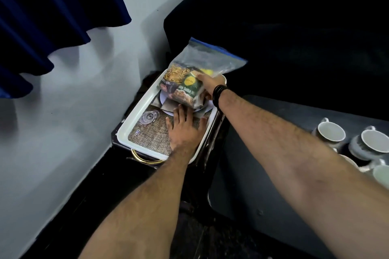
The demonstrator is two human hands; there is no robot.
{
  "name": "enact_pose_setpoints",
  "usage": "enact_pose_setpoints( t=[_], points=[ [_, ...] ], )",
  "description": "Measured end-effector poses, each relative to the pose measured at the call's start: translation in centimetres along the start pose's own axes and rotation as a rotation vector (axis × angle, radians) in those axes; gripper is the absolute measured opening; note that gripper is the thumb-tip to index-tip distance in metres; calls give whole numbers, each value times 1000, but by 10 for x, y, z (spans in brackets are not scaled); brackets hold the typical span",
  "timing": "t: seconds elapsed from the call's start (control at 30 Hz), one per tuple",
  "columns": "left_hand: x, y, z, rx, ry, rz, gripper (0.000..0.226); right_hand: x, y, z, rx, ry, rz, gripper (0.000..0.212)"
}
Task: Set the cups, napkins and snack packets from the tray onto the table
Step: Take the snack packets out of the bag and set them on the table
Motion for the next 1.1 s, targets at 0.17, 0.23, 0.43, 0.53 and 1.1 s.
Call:
enact_pose_setpoints(
  t=[0.17,0.23,0.43,0.53,1.1],
  points=[
    [0,0,-2,-6,4,-9,75,-24,16,-32,-70,211,45,15],
    [-1,-1,-1,-3,10,-37,76,-35,42,-53,-37,274,80,10],
    [-12,5,6,-121,118,-220,83,-60,151,-56,115,295,222,20],
    [-26,23,26,-305,155,-141,85,-76,187,-29,174,264,234,32],
    [-118,75,171,-942,31,-161,62,-214,152,129,-629,157,-36,55]
  ],
)
Point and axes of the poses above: each hand's wrist, its own x-axis towards the middle knuckle, its own y-axis out of the back of the hand, z = x × y, the point moved 9 cm from there along x, towards the middle knuckle, and after that the axes turned 13 degrees about -x, right-handed, at the moved point
